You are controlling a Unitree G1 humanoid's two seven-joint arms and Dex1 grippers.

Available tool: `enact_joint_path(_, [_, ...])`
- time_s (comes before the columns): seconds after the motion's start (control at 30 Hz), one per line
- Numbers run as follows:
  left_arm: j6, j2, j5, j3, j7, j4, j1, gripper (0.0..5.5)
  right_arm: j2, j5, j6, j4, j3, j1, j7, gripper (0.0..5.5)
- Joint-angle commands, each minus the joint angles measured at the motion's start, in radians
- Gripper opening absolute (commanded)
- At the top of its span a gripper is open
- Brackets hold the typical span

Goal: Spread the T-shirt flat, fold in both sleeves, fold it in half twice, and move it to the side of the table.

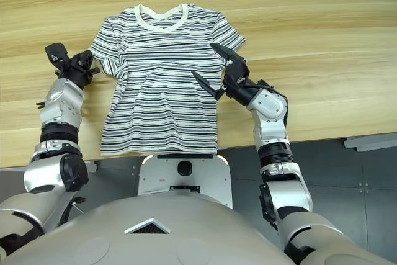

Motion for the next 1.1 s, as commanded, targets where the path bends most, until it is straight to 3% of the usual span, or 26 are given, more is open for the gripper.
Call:
enact_joint_path(0.03, [0.021,-0.026,0.016,-0.032,-0.039,0.022,0.027,0.44,0.008,-0.006,-0.012,0.013,0.003,-0.021,-0.005,3.97])
enact_joint_path(0.1, [0.01,-0.029,0.019,-0.038,-0.052,0.015,0.027,0.12,0.01,-0.006,-0.015,0.017,0.002,-0.022,-0.007,3.97])
enact_joint_path(0.7, [-0.151,0.013,0.01,0.048,0.034,0.018,-0.021,0.12,0.029,-0.004,-0.043,0.065,-0.001,-0.032,-0.016,3.97])
enact_joint_path(1.1, [-0.139,0.0,0.083,-0.075,-0.067,0.061,-0.119,0.12,0.05,-0.008,-0.062,0.097,0.005,-0.034,-0.022,3.97])
